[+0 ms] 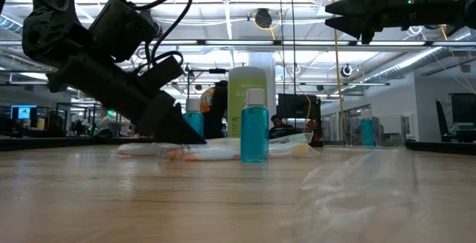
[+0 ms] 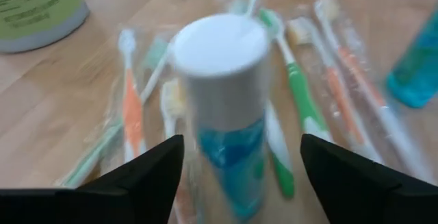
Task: Pick & Place toothbrushing station
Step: Put the blue mouthwash bottle into the transparent organizer
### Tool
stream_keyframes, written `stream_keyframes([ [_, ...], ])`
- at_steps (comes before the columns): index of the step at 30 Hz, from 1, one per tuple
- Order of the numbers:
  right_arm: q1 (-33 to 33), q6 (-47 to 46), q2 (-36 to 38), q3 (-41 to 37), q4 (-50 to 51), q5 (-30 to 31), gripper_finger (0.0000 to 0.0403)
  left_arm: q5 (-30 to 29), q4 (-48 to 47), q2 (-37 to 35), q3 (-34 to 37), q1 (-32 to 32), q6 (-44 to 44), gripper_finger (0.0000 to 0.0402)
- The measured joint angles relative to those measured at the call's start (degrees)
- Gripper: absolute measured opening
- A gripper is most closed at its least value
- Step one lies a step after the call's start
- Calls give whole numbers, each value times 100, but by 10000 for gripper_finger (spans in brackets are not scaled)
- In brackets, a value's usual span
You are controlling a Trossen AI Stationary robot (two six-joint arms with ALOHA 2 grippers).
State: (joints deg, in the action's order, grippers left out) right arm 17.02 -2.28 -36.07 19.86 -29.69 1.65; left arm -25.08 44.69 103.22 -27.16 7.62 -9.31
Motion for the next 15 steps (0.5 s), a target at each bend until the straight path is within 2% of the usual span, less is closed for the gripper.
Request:
stream_keyframes([
  [15, 0, 0, 0, 0, 31, 0, 247, -29, -53, -2, 0, 0, 41, 233],
])
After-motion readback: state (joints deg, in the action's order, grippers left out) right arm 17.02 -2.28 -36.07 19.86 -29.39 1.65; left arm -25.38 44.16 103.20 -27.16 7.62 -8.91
